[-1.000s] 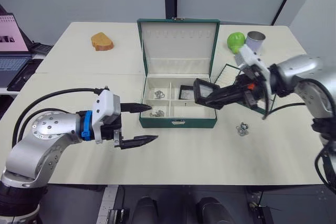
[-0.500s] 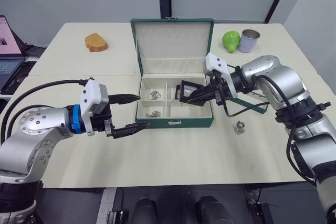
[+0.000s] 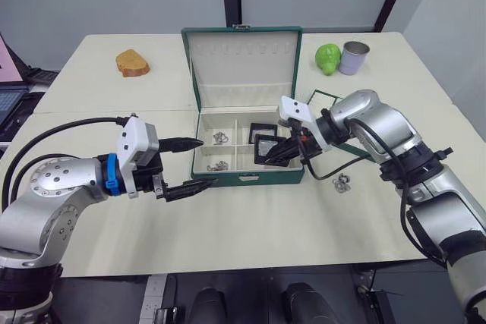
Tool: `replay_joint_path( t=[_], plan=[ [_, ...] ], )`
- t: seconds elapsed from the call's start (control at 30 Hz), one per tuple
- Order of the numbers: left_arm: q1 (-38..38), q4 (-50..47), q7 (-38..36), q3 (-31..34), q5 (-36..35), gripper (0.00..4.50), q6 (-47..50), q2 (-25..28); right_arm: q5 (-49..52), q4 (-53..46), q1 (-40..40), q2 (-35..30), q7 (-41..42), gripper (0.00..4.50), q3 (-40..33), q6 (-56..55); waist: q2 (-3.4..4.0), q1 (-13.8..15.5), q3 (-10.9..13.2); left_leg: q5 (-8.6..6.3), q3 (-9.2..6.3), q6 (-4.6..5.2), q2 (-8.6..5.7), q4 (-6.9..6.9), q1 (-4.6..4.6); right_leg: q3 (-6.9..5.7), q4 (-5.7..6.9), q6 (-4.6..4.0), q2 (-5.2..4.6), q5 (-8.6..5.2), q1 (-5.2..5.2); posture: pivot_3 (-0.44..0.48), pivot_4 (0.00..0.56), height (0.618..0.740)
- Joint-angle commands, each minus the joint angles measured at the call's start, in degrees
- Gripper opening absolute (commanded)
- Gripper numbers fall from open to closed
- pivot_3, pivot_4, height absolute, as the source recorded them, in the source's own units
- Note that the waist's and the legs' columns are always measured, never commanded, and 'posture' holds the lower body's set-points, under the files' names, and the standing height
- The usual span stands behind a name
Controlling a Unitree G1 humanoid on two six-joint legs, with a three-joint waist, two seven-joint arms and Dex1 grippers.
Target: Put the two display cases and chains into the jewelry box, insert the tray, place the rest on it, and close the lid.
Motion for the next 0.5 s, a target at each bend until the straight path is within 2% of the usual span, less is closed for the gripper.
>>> replay_joint_path(
  t=[0.03, 0.5],
  plan=[
    [0.1, -1.9, 0.4, 1.3, -1.0, 4.5, 0.3, 0.0, -1.2, 0.6, -0.7, 0.9, 0.2, 0.04, -0.1, -0.7, 0.0, -0.1, 0.0, 0.0, 0.0, 0.0, 0.0, -0.01, 0.0, 0.01, 0.0, 0.0, 0.0, 0.0, 0.0, 0.0, 0.15, 0.74],
    [-0.8, -1.4, 0.8, 0.9, -0.6, 4.5, 0.9, 0.1, -4.5, 3.5, 0.6, 2.3, 1.3, 0.04, 0.4, -3.6, 0.0, -0.1, 0.0, 0.0, -0.02, 0.0, 0.0, -0.01, 0.01, 0.0, 0.0, 0.0, 0.03, 0.0, 0.01, 0.0, 0.15, 0.74]
  ],
)
